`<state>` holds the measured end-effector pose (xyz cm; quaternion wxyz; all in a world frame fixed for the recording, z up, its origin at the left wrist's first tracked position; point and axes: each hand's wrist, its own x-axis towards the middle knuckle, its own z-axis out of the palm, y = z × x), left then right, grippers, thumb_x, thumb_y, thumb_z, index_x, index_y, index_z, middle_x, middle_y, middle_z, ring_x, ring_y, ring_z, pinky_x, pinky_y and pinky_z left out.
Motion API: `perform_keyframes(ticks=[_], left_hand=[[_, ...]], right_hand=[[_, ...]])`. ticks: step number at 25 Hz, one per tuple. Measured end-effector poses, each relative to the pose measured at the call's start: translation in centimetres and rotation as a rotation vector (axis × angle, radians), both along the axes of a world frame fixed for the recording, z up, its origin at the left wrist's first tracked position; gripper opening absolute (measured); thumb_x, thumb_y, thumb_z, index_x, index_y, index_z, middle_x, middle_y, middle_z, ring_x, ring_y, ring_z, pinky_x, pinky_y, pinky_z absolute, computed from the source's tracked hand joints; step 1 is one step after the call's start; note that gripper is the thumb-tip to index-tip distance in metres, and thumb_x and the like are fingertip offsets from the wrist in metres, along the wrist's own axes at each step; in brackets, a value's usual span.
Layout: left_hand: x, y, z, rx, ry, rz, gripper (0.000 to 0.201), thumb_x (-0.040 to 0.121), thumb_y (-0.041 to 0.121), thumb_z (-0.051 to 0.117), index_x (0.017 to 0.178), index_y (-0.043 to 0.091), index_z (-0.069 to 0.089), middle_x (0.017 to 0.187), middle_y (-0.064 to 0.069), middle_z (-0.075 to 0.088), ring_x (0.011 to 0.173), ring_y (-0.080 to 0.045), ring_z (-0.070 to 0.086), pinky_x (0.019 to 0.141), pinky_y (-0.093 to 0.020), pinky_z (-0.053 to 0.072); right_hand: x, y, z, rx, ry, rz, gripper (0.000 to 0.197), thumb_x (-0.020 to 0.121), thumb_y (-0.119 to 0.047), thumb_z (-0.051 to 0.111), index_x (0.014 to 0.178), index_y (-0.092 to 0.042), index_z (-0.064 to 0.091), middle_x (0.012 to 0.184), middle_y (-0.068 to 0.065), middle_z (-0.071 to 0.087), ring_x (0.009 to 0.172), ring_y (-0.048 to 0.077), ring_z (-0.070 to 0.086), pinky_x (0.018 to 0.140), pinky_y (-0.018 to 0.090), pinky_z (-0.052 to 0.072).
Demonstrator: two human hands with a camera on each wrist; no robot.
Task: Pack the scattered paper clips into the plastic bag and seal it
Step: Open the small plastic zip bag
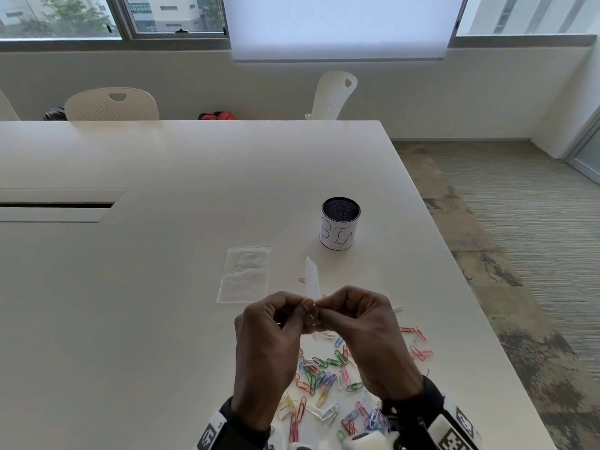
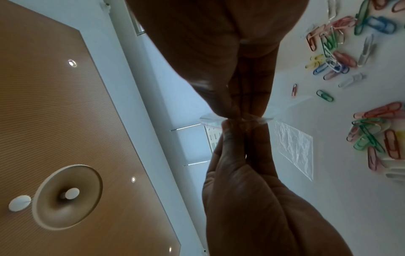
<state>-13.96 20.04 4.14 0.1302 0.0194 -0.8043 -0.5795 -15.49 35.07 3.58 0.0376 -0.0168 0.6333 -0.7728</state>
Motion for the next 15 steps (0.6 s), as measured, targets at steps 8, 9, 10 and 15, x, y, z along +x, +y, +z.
perform_keyframes(ticks=[8, 9, 10, 15], left_hand=[[0.0, -0.2, 0.0, 0.017, -0.029, 0.034, 0.01, 0.092, 0.016, 0.079, 0.083, 0.019, 0.077, 0.069, 0.01, 0.079, 0.062, -0.007, 0.078, 0.064, -0.024, 0.066], [0.1, -0.2, 0.0, -0.022, -0.014, 0.024, 0.011, 0.092, 0.016, 0.079, 0.082, 0.02, 0.076, 0.068, 0.01, 0.078, 0.061, -0.005, 0.077, 0.064, -0.019, 0.064], [0.2, -0.1, 0.0, -0.077, 0.01, 0.015, 0.011, 0.091, 0.016, 0.08, 0.082, 0.021, 0.075, 0.069, 0.01, 0.077, 0.064, -0.003, 0.076, 0.064, -0.015, 0.061], [0.4, 0.0, 0.1, -0.239, 0.064, -0.053, 0.013, 0.089, 0.016, 0.082, 0.085, 0.023, 0.071, 0.083, 0.014, 0.07, 0.084, -0.002, 0.07, 0.067, -0.01, 0.057]], right_hand=[[0.1, 0.2, -0.3, 0.1, 0.009, -0.058, 0.005, 0.088, 0.001, 0.077, 0.087, -0.001, 0.072, 0.08, 0.02, 0.074, 0.073, 0.027, 0.072, 0.074, 0.033, 0.062], [0.1, 0.2, -0.2, 0.213, 0.037, -0.06, 0.007, 0.089, -0.004, 0.077, 0.088, -0.006, 0.071, 0.081, 0.014, 0.073, 0.074, 0.022, 0.071, 0.072, 0.03, 0.061], [0.2, 0.0, -0.1, 0.323, 0.065, -0.063, 0.009, 0.09, -0.009, 0.077, 0.09, -0.012, 0.069, 0.084, 0.007, 0.072, 0.077, 0.016, 0.071, 0.071, 0.029, 0.061], [0.0, -0.1, 0.7, 0.525, 0.245, -0.09, 0.015, 0.091, -0.022, 0.079, 0.1, -0.025, 0.067, 0.094, -0.009, 0.072, 0.088, 0.01, 0.072, 0.075, 0.024, 0.062]])
